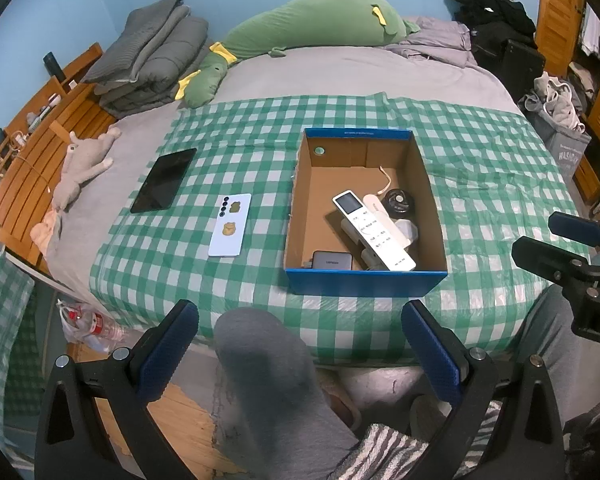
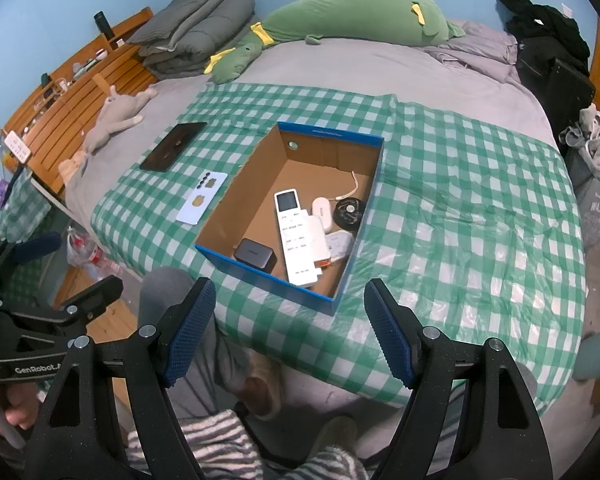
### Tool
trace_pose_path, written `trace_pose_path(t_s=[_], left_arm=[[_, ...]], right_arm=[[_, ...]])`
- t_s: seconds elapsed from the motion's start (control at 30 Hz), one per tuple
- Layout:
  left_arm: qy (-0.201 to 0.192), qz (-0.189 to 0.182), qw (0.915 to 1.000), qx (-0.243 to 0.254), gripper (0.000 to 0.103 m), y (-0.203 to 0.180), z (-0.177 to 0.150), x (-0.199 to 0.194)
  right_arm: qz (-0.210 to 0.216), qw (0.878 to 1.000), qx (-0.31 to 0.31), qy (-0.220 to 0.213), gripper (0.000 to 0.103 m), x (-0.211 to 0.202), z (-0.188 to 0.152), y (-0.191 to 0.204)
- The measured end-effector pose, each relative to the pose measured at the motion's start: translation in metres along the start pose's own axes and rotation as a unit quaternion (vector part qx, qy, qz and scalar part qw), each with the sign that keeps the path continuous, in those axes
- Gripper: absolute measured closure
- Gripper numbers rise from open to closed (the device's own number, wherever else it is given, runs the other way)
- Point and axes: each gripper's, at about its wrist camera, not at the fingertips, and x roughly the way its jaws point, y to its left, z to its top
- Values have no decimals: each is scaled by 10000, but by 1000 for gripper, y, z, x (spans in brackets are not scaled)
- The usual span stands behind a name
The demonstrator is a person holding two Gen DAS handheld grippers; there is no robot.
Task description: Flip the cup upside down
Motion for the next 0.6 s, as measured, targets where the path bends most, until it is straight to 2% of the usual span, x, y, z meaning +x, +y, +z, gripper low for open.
trace_pose_path(t_s=[0.6], left_arm=[[58, -82, 9999, -19, 1, -8, -3, 3]], right_arm=[[30, 10000, 11, 35, 26, 1, 0, -4]])
